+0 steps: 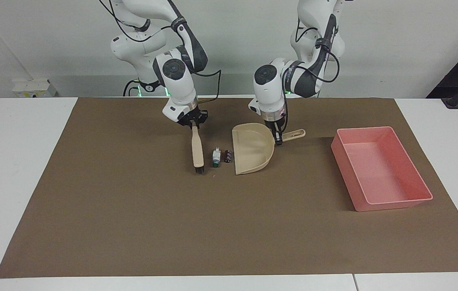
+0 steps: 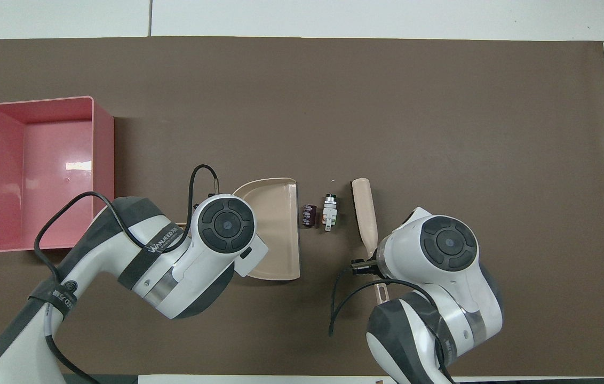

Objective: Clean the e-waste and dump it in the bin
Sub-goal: 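Sweep the electronic parts into the dustpan with the brush in the right gripper, then carry the dustpan to the bin while the right gripper returns the brush, then tilt the dustpan over the pink bin with the left gripper to dump parts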

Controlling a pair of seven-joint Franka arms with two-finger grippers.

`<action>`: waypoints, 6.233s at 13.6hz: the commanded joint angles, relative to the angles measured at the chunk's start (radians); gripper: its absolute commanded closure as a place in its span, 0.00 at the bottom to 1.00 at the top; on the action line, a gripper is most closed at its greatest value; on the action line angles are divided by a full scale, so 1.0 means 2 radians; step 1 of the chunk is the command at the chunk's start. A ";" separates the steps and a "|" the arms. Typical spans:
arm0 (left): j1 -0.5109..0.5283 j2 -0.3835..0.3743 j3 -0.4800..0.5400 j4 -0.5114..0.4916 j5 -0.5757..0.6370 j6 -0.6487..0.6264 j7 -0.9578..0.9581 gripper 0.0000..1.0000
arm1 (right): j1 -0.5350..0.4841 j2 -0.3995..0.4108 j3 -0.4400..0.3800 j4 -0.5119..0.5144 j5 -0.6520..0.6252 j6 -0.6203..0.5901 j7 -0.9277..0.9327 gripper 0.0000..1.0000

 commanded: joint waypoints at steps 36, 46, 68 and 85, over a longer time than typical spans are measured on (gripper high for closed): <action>-0.006 -0.016 0.004 -0.030 0.008 0.021 -0.010 1.00 | 0.116 0.120 0.015 0.118 0.058 0.060 0.182 1.00; -0.003 -0.019 0.004 -0.038 0.008 0.035 -0.001 1.00 | 0.115 0.107 0.013 0.115 0.053 0.043 0.173 1.00; 0.102 -0.076 0.010 -0.016 -0.087 0.019 0.201 1.00 | -0.219 -0.017 0.011 0.067 -0.030 -0.097 -0.223 1.00; 0.462 -0.033 0.019 0.174 -0.072 -0.033 0.519 1.00 | -0.354 0.032 0.014 0.060 -0.114 -0.075 -0.259 1.00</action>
